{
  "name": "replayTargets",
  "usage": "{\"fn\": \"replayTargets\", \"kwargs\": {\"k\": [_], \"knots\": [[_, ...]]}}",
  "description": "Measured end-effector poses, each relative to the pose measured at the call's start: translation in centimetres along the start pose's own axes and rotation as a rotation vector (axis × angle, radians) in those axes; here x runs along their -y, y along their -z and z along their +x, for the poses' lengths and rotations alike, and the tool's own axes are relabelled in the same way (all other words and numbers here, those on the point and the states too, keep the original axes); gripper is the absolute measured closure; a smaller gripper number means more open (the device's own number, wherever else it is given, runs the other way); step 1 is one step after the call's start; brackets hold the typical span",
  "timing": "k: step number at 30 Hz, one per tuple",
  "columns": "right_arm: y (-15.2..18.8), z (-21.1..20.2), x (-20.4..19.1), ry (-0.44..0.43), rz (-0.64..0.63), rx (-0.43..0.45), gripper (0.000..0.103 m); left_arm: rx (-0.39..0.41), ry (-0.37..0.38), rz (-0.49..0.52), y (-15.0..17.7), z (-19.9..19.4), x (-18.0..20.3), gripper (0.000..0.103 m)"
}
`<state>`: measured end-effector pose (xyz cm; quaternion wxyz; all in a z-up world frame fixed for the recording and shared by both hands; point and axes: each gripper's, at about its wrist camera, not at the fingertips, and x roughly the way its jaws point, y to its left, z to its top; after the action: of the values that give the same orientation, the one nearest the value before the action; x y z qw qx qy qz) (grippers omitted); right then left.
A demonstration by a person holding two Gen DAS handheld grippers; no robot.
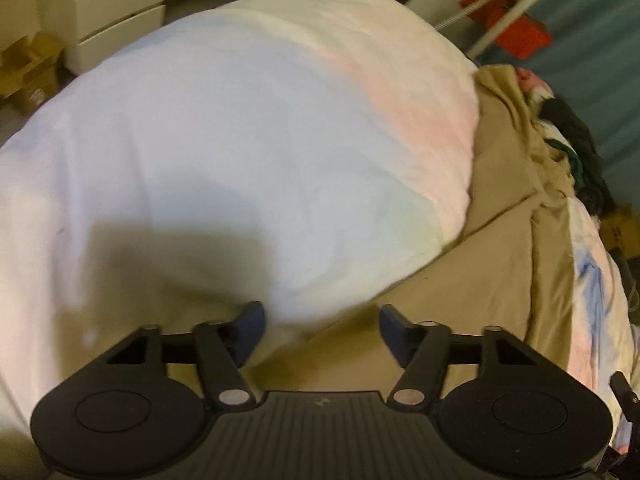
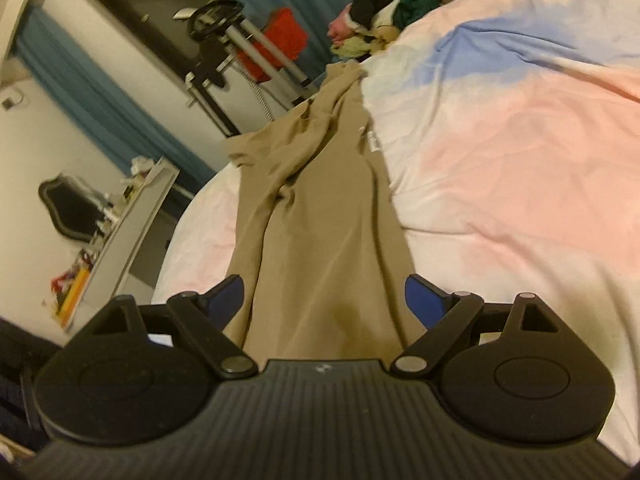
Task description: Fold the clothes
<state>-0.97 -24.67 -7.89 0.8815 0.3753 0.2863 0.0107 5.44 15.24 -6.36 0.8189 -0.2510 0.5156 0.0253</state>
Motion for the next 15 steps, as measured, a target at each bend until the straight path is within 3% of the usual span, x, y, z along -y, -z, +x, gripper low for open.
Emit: {"fn": "replayTargets", "kwargs": {"k": [7, 10, 15], "knots": [[-0.2, -0.2, 0.9, -0.048, 0.079, -0.004, 0.014, -0.045, 0.006, 0.017, 1.4, -0.8, 0.5, 0.063], [-0.3, -0.4, 1.1, -0.060, 0.097, 0.000, 0.014, -0.049, 0.016, 0.045, 2.5, -1.5, 0.8, 0.090], [-0.3, -1.0, 1.2, -0.066, 0.114, 0.013, 0.014, 0.063, 0.018, 0.211, 4.3, -4.6, 3.2, 0.095]]}}
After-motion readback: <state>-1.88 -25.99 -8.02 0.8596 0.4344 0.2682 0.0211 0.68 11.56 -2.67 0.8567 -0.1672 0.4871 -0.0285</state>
